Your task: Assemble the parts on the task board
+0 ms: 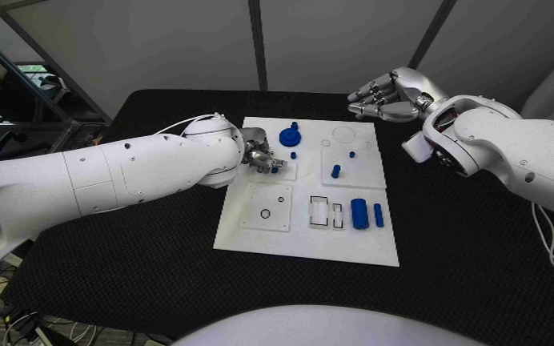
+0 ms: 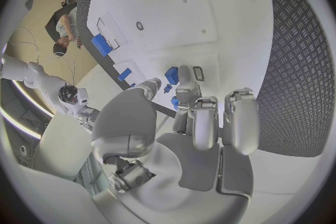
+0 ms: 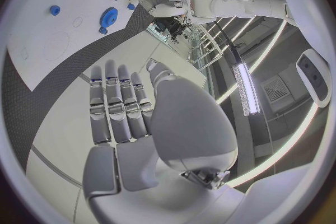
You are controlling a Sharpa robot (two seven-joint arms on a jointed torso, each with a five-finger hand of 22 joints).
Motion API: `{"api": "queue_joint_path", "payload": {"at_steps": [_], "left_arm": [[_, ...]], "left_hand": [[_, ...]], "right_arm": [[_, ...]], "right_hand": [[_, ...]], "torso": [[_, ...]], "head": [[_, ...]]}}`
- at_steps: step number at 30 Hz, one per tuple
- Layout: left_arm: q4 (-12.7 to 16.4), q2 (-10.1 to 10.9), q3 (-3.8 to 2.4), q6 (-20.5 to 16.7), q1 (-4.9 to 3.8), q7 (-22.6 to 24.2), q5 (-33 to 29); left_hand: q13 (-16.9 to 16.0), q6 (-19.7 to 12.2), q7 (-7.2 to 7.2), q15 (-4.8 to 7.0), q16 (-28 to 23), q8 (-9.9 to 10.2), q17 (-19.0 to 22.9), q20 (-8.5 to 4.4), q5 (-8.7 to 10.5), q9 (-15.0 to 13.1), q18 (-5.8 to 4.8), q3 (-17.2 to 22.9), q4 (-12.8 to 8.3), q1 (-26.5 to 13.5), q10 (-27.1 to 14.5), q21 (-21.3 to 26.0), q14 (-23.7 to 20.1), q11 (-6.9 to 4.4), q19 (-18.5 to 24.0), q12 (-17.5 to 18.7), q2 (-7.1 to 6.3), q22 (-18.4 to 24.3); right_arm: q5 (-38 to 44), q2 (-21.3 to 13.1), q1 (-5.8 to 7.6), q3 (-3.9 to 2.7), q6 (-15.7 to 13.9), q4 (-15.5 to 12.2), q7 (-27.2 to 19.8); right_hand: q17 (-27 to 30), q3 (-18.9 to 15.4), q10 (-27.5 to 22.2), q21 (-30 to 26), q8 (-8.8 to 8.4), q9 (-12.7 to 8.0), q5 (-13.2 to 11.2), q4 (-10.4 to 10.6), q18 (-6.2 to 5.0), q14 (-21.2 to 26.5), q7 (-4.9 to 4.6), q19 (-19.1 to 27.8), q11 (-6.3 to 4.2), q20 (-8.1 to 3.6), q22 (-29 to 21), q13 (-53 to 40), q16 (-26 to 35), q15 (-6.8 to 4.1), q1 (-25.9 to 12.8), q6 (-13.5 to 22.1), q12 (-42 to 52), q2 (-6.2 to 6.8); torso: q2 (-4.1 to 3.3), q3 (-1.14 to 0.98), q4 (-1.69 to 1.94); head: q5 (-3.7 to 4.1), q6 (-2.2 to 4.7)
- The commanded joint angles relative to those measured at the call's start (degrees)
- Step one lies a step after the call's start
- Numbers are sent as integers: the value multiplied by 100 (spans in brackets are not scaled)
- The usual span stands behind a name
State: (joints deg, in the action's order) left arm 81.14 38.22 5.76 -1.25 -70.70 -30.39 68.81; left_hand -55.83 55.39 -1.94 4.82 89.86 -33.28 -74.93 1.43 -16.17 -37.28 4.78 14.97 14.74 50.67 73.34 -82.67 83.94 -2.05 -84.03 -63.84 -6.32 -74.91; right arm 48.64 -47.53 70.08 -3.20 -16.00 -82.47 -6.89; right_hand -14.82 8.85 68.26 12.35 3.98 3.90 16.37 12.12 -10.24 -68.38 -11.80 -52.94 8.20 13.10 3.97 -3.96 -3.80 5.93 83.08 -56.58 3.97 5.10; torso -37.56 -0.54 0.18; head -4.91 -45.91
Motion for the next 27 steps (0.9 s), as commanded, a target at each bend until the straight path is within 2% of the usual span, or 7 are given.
{"api": "queue_joint_path", "payload": {"at_steps": [1, 5, 12, 15, 16, 21, 27], "left_arm": [[66, 64, -9, -88, -4, -22, -35], [130, 157, -114, -5, -7, -19, -165], [175, 309, -592, 438, -67, -2, -290], [127, 341, -711, 666, -168, 2, -365], [50, 342, -756, 801, -248, 3, -471], [-382, 210, -821, 1083, -463, 11, -659], [-1087, -137, -833, 1335, -566, 27, -613]], "left_hand": [[23, 22, -8, 31, 14, 25, -1507, -30, 26, 9, -260, -123, 31, 102, -1, 12, 606, 22, -244, 12, 23, -566], [191, -47, -33, 18, 14, 50, -1507, -22, 19, 21, -241, -296, 47, 271, -122, 88, 606, 43, -211, 150, 4, -482], [566, -300, -149, -63, 14, 213, -1507, 41, 9, 119, -194, -636, 152, 510, -434, 283, 606, 142, -123, 456, 35, -273], [697, -376, -203, -101, -10, 323, -1482, 77, 7, 216, -173, -750, 145, 689, -548, 369, 597, 187, -84, 556, 63, -185], [763, -426, -233, -122, -16, 393, -1475, 96, 5, 274, -168, -804, 152, 763, -608, 393, 594, 215, -74, 607, 90, -165], [824, -512, -297, -168, -15, 551, -1476, 136, 2, 405, -165, -926, 162, 876, -667, 412, 595, 269, -69, 639, 143, -156], [834, -492, -312, -184, -12, 613, -1479, 157, 0, 477, -166, -1002, 154, 975, -677, 408, 596, 283, -75, 629, 184, -170]], "right_arm": [[9, -1, 11, -4, 27, 4, -20], [9, -3, 10, -4, 26, 20, -23], [9, 1, 10, -4, 27, 67, -23], [9, 4, 10, -4, 28, 81, -24], [9, 6, 10, -4, 29, 88, -24], [9, 18, 10, -4, 33, 112, -23], [9, 30, 10, -4, 32, 118, -21]], "right_hand": [[5, -26, -49, -36, -6, 0, 39, 9, -34, 52, -25, -14, 2, 31, -5, 6, 20, 2, -73, 14, 0, -1], [5, -26, -49, -36, -6, 0, 39, 9, -34, 52, -25, -14, 2, 31, -5, 6, 20, 2, -73, 14, 0, -1], [8, -30, -52, -42, -7, 0, 45, 10, -34, 55, -27, -15, 4, 32, -6, 6, 20, 4, -80, 18, 0, 1], [8, -30, -52, -42, -7, 0, 45, 10, -34, 55, -27, -15, 4, 32, -6, 6, 20, 4, -80, 18, 0, 1], [8, -30, -52, -42, -7, 0, 45, 10, -34, 55, -27, -15, 4, 32, -6, 6, 20, 4, -80, 18, 0, 1], [10, -31, -53, -46, -7, 0, 49, 10, -34, 56, -28, -15, 5, 33, -7, 6, 20, 4, -82, 20, 1, 0], [10, -31, -53, -46, -7, 0, 49, 10, -34, 56, -28, -15, 5, 33, -7, 6, 20, 4, -82, 20, 1, 0]], "torso": [[2, 2, 7], [7, 3, 6], [4, 3, 4], [1, 3, 3], [-3, 4, 3], [2, 0, 6], [-9, -4, -9]], "head": [[5, 5], [12, 19], [17, 54], [12, 68], [4, 81], [-16, 104], [-53, 141]]}}
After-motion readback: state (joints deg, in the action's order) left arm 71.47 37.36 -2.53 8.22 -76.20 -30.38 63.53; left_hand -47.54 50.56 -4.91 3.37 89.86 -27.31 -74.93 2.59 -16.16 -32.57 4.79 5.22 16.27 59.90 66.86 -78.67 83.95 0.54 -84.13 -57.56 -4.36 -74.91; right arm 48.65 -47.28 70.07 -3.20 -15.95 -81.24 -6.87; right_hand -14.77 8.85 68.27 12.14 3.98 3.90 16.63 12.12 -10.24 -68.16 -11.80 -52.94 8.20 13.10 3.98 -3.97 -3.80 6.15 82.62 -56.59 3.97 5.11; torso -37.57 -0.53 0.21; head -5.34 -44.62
